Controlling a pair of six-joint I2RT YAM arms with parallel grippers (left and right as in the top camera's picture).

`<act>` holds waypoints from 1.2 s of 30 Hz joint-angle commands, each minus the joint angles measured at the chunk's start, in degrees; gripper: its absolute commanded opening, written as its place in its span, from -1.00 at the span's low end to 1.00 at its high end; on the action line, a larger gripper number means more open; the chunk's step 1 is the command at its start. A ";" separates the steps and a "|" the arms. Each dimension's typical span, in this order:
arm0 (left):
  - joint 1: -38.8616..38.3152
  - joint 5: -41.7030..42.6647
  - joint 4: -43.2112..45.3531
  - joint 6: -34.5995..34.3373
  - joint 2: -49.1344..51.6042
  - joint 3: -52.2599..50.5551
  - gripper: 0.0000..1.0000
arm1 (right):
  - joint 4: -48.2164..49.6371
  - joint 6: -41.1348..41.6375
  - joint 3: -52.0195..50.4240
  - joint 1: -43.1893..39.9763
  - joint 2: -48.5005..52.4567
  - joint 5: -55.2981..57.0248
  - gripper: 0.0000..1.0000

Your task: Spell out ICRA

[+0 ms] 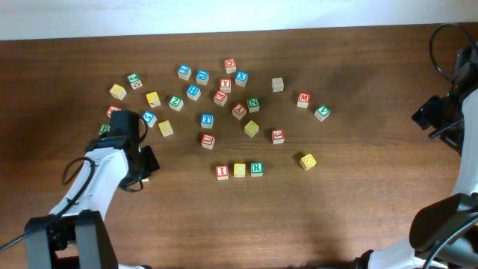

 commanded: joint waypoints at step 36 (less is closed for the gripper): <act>2.03 11.82 3.67 6.51 3.85 -4.17 -1.00 | 0.00 0.33 0.55 -0.15 -0.59 0.24 0.97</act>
